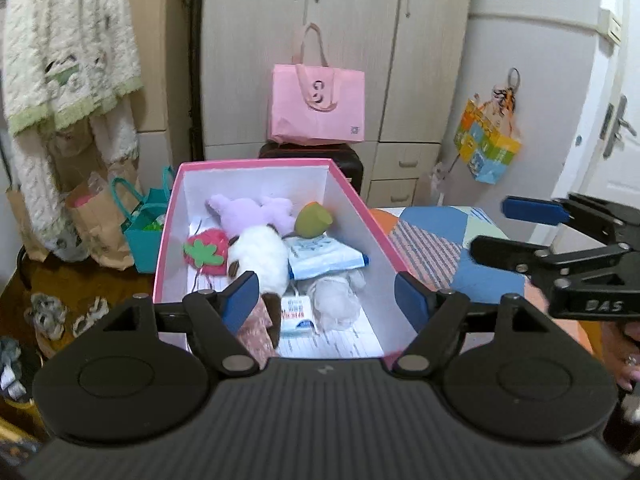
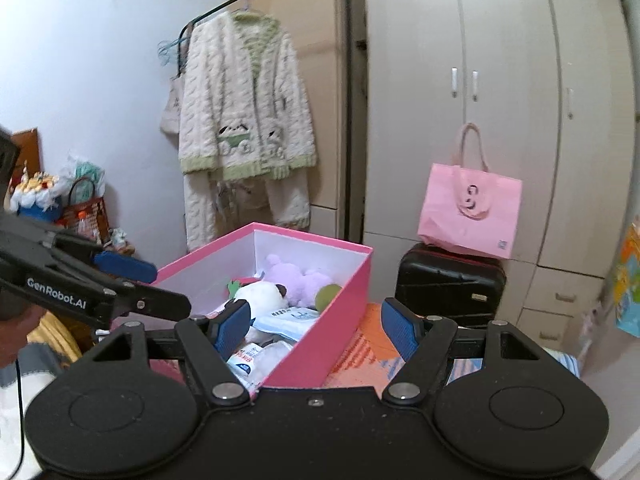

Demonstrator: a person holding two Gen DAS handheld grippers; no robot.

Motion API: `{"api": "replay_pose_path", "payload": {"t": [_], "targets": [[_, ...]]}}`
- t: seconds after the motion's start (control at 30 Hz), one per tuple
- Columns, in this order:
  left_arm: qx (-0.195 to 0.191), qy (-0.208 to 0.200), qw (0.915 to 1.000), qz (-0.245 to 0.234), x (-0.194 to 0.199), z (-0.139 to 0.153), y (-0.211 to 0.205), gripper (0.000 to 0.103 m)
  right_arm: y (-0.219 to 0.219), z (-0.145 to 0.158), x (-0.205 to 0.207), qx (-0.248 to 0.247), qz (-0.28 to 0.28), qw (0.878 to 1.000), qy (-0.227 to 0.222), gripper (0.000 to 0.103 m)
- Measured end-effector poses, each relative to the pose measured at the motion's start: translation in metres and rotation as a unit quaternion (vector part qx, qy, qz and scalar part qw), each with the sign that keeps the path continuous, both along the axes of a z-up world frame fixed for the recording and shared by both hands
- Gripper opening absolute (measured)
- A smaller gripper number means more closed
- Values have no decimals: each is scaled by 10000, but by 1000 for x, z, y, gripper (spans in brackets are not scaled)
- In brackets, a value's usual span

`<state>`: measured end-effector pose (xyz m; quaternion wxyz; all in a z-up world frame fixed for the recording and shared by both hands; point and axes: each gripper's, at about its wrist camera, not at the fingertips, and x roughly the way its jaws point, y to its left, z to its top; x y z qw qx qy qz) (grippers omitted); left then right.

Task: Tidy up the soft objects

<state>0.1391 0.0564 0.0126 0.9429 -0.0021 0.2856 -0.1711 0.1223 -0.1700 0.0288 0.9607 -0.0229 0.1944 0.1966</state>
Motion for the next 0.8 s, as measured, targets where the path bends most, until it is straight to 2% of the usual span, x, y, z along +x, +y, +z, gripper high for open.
{"api": "replay_pose_path", "payload": {"t": [0.2,0.3,0.5,0.63,0.8], "targets": [[-79,13,9998,165,-24,-5,-3,74,-7,3,-27,-16,-150,9998,-100,77],[-113,-1,9997,230,-35,-5,-6,74,-6,3,-38,-130,-145,9996,-183,81],[-131,-151,9996,195,-57,0,-13,74,-12,3,-54,-107,-304,9992,-216,83],[-89,-249,9995,145,-68,3,-20,74,-15,2,-66,-235,-540,9976,-353,86],[-66,-309,9994,160,-80,1,-28,77,-19,2,-83,-162,-691,9967,-401,94]]}}
